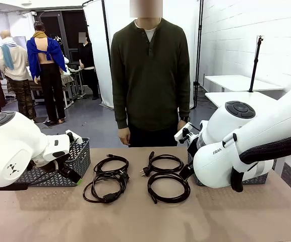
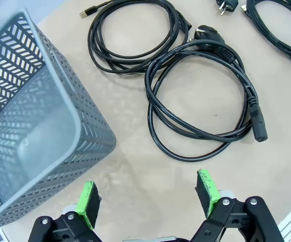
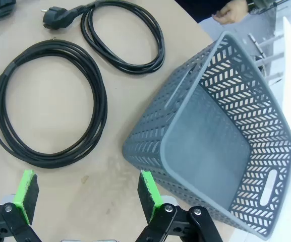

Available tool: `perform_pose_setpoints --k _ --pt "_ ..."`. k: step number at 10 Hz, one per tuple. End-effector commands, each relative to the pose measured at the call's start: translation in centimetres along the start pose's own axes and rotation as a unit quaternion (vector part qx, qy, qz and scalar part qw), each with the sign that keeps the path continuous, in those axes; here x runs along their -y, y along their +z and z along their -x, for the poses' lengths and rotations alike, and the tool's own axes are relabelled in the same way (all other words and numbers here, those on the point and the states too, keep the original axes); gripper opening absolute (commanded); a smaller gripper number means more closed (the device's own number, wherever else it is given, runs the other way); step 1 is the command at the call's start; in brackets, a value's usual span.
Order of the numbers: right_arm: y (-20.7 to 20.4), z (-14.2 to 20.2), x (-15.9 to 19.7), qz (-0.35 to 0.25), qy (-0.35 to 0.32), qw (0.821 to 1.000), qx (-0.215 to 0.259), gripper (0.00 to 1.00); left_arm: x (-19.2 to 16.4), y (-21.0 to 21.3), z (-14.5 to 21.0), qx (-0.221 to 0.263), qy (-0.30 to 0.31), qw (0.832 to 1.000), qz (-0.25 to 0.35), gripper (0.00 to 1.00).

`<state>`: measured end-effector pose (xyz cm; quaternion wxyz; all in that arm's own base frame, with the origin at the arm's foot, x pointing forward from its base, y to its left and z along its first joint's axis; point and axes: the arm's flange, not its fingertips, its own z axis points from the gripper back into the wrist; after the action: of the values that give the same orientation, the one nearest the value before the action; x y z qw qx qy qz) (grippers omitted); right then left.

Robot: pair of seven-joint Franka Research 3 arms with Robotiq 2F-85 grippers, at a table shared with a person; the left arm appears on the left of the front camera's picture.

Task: Organize the cables according to human instructions.
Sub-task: Pick up a bundle of cables and place it in the basket indicated by the human.

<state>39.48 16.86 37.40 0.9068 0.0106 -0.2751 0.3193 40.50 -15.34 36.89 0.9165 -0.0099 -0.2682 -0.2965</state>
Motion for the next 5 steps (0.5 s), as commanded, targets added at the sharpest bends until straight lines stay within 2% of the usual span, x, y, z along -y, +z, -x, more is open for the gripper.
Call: perform_pose_setpoints --k 1,5 --pt "0.00 0.00 0.00 0.000 0.000 1.000 0.000 1.00 -0.12 0.26 0.15 -0.001 0.001 1.000 0.000 1.00" --pt "0.00 0.00 0.00 0.000 0.000 1.000 0.000 1.00 -0.12 0.26 0.15 -0.001 0.001 1.000 0.000 1.00"
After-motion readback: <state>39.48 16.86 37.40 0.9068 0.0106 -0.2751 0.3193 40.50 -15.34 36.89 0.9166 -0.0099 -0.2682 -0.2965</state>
